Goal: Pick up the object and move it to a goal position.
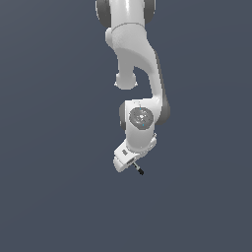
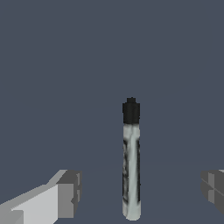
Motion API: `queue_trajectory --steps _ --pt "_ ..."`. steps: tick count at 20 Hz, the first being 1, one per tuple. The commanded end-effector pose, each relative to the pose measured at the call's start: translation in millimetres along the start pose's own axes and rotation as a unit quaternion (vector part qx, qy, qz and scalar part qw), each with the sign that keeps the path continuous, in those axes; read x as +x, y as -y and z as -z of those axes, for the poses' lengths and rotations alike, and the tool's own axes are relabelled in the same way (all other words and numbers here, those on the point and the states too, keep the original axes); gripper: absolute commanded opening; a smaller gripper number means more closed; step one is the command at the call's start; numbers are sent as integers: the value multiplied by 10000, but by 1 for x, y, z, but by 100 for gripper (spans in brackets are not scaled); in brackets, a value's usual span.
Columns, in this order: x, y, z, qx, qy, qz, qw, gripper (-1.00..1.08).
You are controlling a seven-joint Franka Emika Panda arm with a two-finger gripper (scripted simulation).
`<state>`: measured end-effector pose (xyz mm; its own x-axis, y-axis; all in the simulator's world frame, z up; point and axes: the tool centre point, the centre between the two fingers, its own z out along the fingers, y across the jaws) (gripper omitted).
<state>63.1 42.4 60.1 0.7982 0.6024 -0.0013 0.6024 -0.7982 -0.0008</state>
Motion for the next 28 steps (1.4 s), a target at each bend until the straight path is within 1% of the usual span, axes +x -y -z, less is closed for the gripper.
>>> queue_trajectory --steps 1,5,13,18,19,28 --pt "0 0 0 -1 -2 1 10000 100" --pt "0 0 -9 -2 -2 4 10000 100" --pt "0 1 -46 -4 -6 26 10000 100" --pt "1 0 -50 -4 -6 26 10000 100" --pt "1 0 -50 -4 -6 26 10000 -100" --pt "1 0 -50 -4 -6 26 10000 -100"
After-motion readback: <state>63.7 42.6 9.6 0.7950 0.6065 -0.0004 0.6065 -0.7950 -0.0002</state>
